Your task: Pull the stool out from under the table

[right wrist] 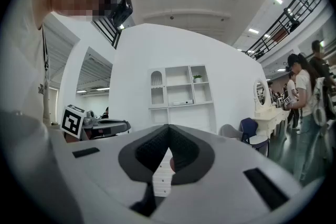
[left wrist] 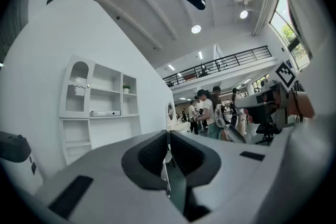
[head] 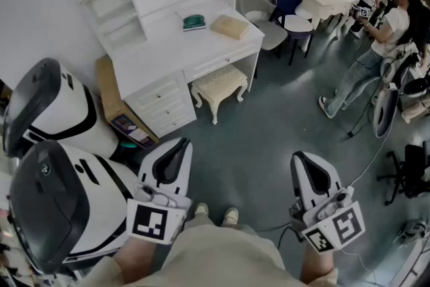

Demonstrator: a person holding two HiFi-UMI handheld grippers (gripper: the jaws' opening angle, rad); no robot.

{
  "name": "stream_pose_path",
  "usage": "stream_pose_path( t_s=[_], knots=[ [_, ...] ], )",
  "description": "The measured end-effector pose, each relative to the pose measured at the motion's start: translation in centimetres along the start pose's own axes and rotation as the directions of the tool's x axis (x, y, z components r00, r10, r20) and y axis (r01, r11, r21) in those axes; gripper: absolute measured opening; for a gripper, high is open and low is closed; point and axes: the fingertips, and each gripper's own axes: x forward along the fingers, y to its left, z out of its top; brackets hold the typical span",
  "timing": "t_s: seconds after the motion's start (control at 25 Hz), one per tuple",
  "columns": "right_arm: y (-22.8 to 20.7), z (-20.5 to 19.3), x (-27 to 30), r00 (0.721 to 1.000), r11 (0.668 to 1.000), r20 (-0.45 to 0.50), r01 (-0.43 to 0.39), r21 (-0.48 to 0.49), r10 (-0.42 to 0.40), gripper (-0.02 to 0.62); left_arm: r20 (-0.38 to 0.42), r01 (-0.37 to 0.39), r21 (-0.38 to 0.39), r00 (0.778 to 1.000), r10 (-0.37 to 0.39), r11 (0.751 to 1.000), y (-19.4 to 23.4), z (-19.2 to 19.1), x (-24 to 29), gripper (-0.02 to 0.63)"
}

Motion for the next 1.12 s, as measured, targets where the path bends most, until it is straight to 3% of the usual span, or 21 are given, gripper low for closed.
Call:
stream_pose_path(
  t_s=[0.2, 0.64, 0.84, 0.88, 0.92, 0.96, 1.12],
  knots=[
    [-0.3, 0.5, -0.8, 1.0, 0.998, 0.02, -0.008, 0.061, 0.007, 0.021, -0.005, -0.007, 0.003, 1.0, 0.007, 1.0, -0.6, 0.1, -0.5, 0.035],
    [-1.7, 0.4, -2.2, 0.999, 0.996, 0.041, -0.039, 0.082, 0.036, 0.021, -0.023, -0.044, -0.011, 0.999, 0.044, 0.999, -2.3, 0.0, -0.6, 0.035],
    [-2.4, 0.9, -3.3, 0.996, 0.995, 0.078, -0.05, 0.082, 0.044, 0.026, 0.092, -0.102, -0.056, 0.99, 0.106, 0.993, -2.6, 2.0, -1.3, 0.037],
    [-2.5, 1.1, -3.3, 0.995, 0.996, 0.086, -0.05, 0.077, 0.043, 0.133, 0.108, -0.112, -0.056, 0.987, 0.117, 0.992, -2.5, 2.2, -1.3, 0.058],
    [-2.7, 1.1, -3.3, 0.995, 0.996, 0.09, -0.047, 0.07, 0.04, 0.289, 0.117, -0.118, -0.055, 0.985, 0.124, 0.991, -2.4, 2.4, -1.2, 0.146],
    [-2.9, 1.0, -3.2, 0.995, 0.997, 0.094, -0.042, 0.065, 0.036, 0.322, 0.119, -0.124, -0.058, 0.984, 0.13, 0.991, -2.2, 2.4, -1.1, 0.258],
    [-3.9, 0.6, -3.0, 0.992, 0.996, 0.123, -0.047, 0.075, 0.037, 0.321, 0.11, -0.175, -0.029, 0.978, 0.177, 0.984, -1.4, 1.7, -0.8, 0.275]
  ],
)
